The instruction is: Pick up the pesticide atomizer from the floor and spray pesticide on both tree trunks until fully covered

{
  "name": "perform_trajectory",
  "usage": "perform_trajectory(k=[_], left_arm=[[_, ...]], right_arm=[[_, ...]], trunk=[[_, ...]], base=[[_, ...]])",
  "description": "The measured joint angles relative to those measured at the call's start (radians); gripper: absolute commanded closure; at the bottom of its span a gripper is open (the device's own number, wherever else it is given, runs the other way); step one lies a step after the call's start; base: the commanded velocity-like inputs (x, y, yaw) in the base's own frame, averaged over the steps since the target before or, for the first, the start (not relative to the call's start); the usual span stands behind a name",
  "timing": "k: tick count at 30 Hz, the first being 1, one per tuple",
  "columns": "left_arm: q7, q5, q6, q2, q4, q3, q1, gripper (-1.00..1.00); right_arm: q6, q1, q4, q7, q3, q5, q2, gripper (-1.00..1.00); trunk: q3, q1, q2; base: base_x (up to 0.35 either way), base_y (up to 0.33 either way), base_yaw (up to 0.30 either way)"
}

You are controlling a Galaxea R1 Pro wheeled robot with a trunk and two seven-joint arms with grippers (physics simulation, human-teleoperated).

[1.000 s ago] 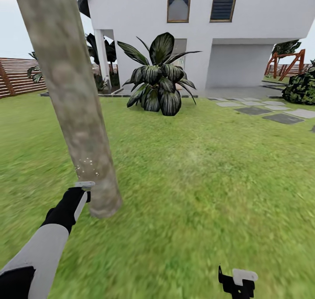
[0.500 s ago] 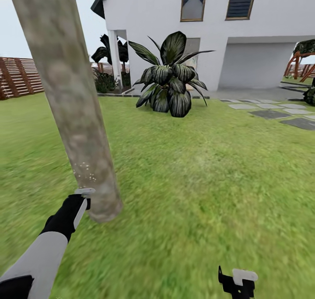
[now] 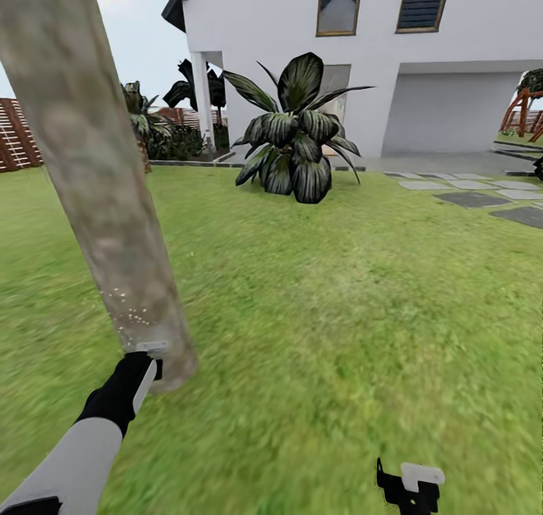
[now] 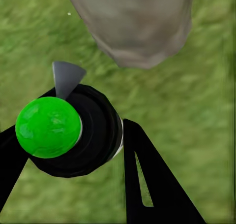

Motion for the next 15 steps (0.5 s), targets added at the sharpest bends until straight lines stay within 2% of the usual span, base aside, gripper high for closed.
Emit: perform_trajectory(k=[3, 9, 12, 15], left_arm=[[0.001, 0.0, -0.004, 0.003, 0.0, 0.002, 0.006, 1.0], [0.002, -0.003, -0.02, 0.002, -0.001, 0.0, 0.006, 1.0], [0.005, -0.001, -0.099, -0.006, 0.0, -0.002, 0.006, 1.0], [0.005, 0.002, -0.121, -0.007, 0.007, -0.001, 0.006, 1.0]], right_arm=[[0.0, 0.0, 0.0, 0.0, 0.0, -0.001, 0.0, -1.0], [0.0, 0.0, 0.001, 0.001, 0.001, 0.0, 0.0, -1.0], [0.0, 0.0, 0.002, 0.001, 0.002, 0.0, 0.001, -1.0], [0.0, 0.0, 0.001, 0.001, 0.0, 0.0, 0.0, -1.0]], trunk=[[0.0, 0.0, 0.0], [0.0, 0.0, 0.0], [0.0, 0.0, 0.0], [0.0, 0.0, 0.0]], base=[[0.121, -0.255, 0.093], [0.119, -0.256, 0.261], [0.123, -0.256, 0.277], [0.13, -0.256, 0.277]])
